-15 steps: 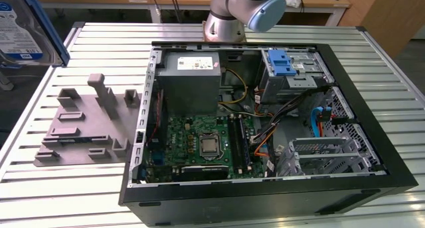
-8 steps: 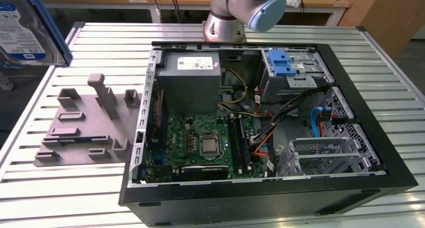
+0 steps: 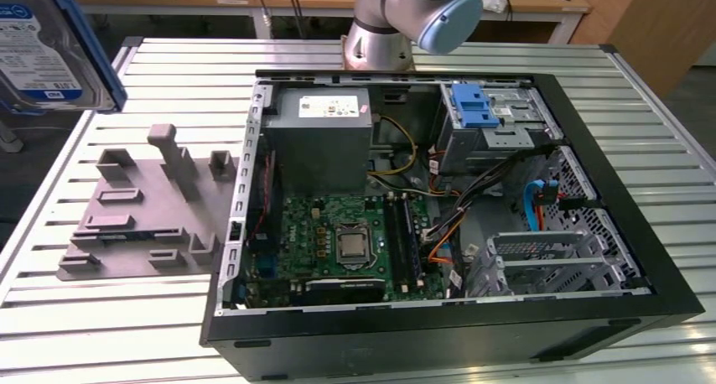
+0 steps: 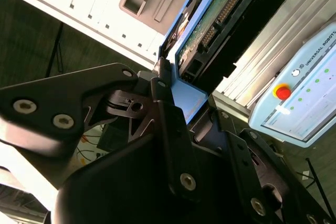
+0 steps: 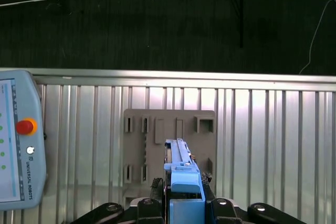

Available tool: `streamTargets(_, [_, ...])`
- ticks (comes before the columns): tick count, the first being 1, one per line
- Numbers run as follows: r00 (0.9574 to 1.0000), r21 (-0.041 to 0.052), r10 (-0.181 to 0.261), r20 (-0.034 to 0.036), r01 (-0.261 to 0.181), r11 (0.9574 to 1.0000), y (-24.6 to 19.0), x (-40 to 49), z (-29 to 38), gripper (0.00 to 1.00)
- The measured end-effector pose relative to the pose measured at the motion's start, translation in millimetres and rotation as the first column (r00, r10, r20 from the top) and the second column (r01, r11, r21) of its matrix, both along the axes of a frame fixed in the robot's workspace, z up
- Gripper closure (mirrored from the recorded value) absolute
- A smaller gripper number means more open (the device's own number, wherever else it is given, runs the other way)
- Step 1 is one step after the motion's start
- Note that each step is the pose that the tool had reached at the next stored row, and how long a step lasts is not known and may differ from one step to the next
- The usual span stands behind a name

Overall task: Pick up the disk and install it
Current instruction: 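Pick up the disk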

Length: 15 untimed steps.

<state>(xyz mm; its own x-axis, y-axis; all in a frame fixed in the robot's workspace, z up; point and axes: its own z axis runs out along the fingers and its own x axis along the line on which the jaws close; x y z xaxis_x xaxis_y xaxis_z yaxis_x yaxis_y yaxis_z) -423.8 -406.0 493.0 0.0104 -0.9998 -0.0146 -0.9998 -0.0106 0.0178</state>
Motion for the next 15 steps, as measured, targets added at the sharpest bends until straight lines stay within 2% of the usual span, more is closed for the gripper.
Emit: streamTargets(15, [1.0,0.0,0.0,-0.0001,0.0,1.0,0.0,7.9,0.0,0.64])
